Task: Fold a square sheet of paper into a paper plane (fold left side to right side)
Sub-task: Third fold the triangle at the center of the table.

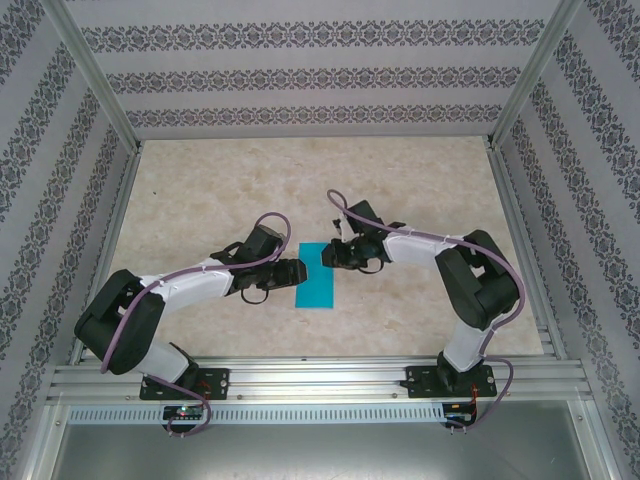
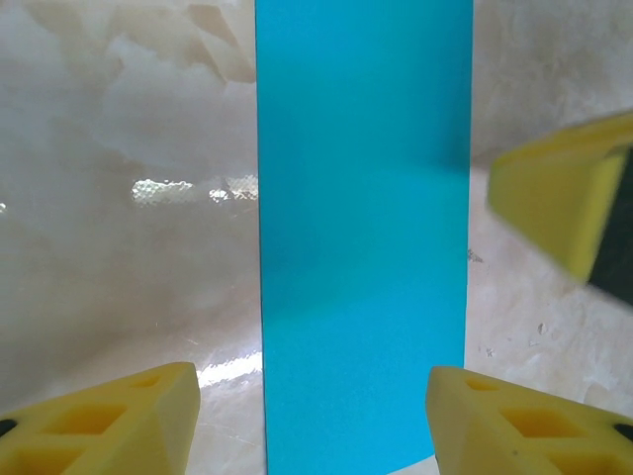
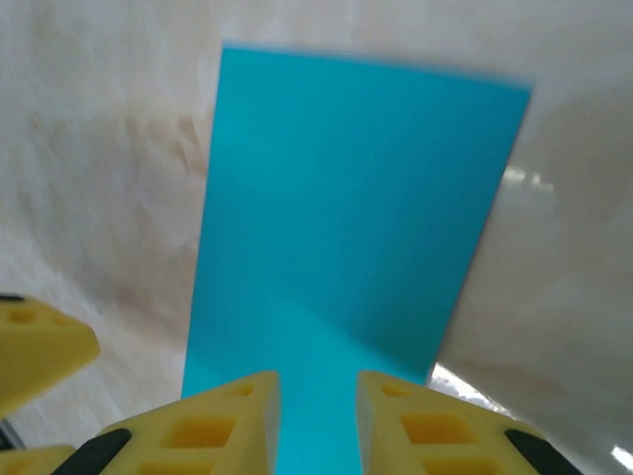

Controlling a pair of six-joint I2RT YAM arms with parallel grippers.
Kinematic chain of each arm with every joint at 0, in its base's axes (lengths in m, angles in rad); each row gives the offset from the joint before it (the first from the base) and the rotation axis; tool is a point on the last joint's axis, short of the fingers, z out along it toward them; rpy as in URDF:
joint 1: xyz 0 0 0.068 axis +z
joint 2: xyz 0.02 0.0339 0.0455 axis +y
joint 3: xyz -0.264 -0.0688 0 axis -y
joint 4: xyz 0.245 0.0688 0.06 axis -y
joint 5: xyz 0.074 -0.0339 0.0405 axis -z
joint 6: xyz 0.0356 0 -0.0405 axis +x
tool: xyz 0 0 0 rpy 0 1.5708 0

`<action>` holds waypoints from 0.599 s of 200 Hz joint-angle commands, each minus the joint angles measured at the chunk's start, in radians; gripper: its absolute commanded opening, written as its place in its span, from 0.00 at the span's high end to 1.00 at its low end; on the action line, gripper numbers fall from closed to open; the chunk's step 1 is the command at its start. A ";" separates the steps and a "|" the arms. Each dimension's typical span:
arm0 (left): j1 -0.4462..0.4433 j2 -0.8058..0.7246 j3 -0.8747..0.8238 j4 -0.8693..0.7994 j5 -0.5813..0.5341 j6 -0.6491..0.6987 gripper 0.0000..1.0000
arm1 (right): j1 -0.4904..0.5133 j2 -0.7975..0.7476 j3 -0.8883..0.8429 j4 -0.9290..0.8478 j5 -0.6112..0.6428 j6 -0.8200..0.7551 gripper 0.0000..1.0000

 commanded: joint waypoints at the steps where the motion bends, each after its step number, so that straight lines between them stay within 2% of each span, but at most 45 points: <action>1: -0.012 -0.007 -0.007 -0.010 -0.010 -0.006 0.37 | 0.016 0.009 -0.011 0.035 0.002 0.030 0.74; 76: -0.012 -0.004 -0.009 -0.011 -0.007 -0.006 0.36 | 0.015 0.072 0.030 -0.007 0.034 -0.008 0.75; 120: -0.012 0.017 -0.013 0.025 0.021 -0.015 0.36 | 0.008 0.075 0.045 -0.114 0.127 -0.038 0.76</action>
